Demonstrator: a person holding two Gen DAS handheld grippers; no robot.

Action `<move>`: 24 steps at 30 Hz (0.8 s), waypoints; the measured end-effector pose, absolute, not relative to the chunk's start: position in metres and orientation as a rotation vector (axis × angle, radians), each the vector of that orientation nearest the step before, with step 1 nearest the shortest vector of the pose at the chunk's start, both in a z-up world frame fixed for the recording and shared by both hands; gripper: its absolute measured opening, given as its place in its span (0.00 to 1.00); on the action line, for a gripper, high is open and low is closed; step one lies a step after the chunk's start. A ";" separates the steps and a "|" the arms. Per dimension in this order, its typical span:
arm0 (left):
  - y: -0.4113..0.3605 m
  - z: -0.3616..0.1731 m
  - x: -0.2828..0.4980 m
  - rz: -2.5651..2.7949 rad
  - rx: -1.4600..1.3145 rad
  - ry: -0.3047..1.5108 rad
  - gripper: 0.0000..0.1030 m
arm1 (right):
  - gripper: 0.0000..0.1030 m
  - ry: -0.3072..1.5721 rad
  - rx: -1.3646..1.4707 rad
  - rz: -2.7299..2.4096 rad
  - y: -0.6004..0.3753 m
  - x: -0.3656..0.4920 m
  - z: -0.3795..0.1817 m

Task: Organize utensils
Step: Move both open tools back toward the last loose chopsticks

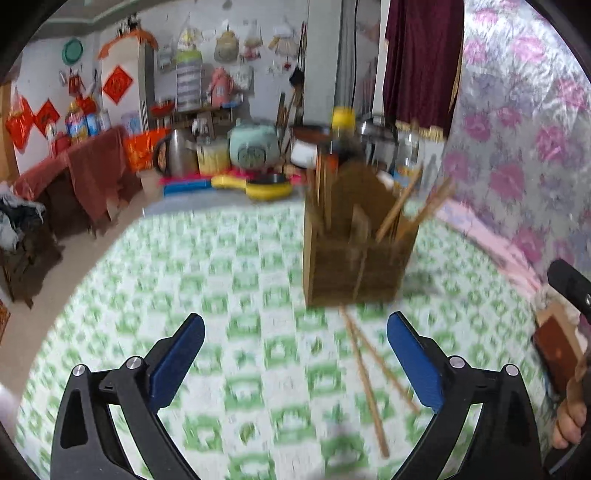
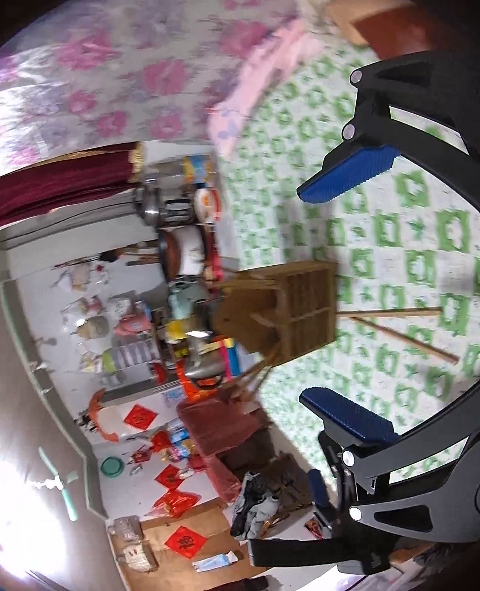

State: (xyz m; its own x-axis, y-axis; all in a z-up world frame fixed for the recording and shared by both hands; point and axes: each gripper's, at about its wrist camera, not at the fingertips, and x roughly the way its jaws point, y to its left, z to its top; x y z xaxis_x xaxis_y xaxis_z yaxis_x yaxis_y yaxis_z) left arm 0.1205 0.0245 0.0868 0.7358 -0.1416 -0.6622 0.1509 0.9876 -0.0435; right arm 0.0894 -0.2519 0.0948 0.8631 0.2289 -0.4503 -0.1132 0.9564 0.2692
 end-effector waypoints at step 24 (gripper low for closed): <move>0.026 -0.016 0.131 -0.100 0.105 1.029 0.94 | 0.94 0.873 0.200 0.185 -0.230 0.116 -0.023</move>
State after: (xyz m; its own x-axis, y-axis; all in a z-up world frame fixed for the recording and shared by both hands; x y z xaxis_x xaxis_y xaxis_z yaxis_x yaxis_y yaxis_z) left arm 0.1307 0.0256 -0.0158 0.5118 -0.0334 -0.8585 0.1321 0.9904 0.0402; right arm 0.1159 -0.2298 -0.0232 0.6287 0.2416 -0.7392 -0.0791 0.9654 0.2483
